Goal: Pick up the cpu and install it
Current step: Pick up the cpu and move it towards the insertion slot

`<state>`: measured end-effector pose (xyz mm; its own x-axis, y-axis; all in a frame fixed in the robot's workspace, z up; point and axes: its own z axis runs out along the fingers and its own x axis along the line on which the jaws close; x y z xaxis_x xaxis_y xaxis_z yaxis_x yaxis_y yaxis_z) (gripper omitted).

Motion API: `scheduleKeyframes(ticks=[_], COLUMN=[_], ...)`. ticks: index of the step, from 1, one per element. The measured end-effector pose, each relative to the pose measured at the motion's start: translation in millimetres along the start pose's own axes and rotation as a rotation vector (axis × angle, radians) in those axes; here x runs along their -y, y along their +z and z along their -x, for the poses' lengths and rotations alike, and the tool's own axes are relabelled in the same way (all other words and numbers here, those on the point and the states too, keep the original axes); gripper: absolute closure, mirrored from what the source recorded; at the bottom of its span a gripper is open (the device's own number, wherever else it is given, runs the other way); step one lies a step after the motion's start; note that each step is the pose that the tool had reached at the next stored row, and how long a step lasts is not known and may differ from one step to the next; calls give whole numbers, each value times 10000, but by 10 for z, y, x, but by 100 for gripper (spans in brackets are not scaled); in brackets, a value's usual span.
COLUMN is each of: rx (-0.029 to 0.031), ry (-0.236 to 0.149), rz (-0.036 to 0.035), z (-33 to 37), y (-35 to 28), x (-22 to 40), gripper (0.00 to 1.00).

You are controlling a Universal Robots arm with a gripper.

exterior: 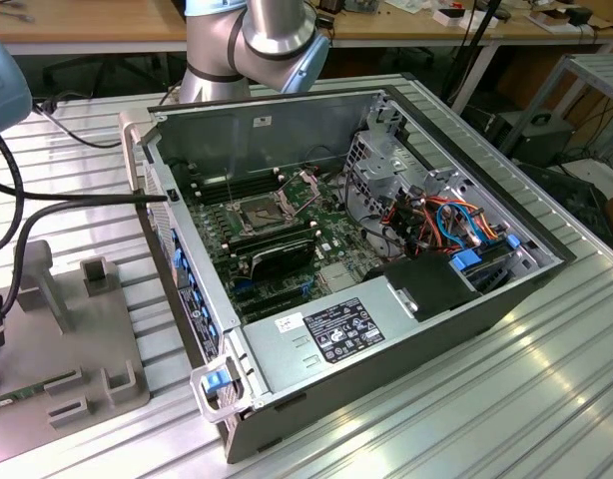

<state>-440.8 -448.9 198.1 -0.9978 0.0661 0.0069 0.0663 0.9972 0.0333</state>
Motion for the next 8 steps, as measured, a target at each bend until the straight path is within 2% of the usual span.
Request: scheduleKeyframes(ticks=[8], rx=[0], ry=[0], rz=[-1], z=[0], y=[21], x=[1], gripper=[40])
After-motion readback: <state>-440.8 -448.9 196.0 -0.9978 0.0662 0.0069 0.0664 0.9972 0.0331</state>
